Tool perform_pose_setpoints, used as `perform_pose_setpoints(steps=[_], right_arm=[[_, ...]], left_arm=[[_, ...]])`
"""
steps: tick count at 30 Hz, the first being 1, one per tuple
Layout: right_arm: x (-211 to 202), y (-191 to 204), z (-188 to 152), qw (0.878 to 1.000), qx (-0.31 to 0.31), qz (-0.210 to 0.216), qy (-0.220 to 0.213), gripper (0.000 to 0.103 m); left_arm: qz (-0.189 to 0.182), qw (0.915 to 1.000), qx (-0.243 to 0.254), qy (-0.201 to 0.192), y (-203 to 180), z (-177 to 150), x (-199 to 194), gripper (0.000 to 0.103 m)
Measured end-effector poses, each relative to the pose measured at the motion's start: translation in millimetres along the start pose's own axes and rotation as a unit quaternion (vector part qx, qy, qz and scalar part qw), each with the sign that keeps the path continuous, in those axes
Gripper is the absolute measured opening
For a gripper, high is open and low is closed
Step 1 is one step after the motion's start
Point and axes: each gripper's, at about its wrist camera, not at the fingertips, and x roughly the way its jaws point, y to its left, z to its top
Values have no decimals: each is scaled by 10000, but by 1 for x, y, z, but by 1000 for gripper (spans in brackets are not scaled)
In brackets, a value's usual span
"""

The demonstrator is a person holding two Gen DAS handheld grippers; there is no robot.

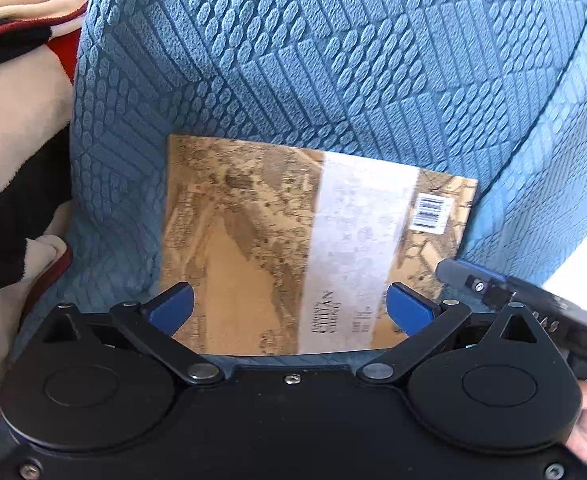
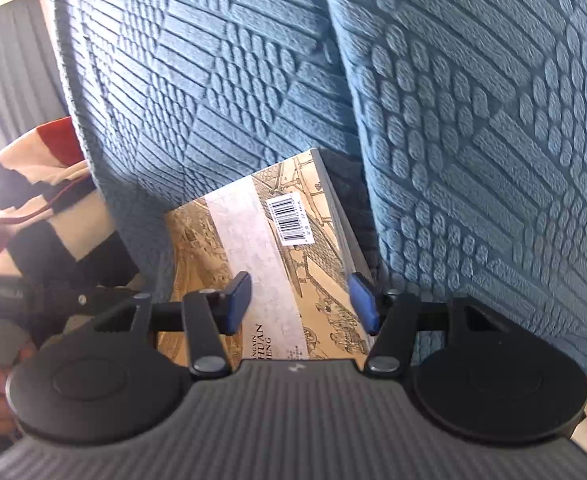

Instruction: Organize objects

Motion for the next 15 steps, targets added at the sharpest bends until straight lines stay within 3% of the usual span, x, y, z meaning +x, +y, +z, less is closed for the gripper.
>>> perform_pose_setpoints(steps=[2, 15], right_arm=[[-3, 3, 2, 9999, -105, 14, -17, 38], [-28, 19, -13, 9943, -799, 691, 159, 36]], left_arm=[[-154, 9998, -69, -50, -1, 2, -3, 103], [-1293, 9881, -838, -30, 7, 15, -15, 98]])
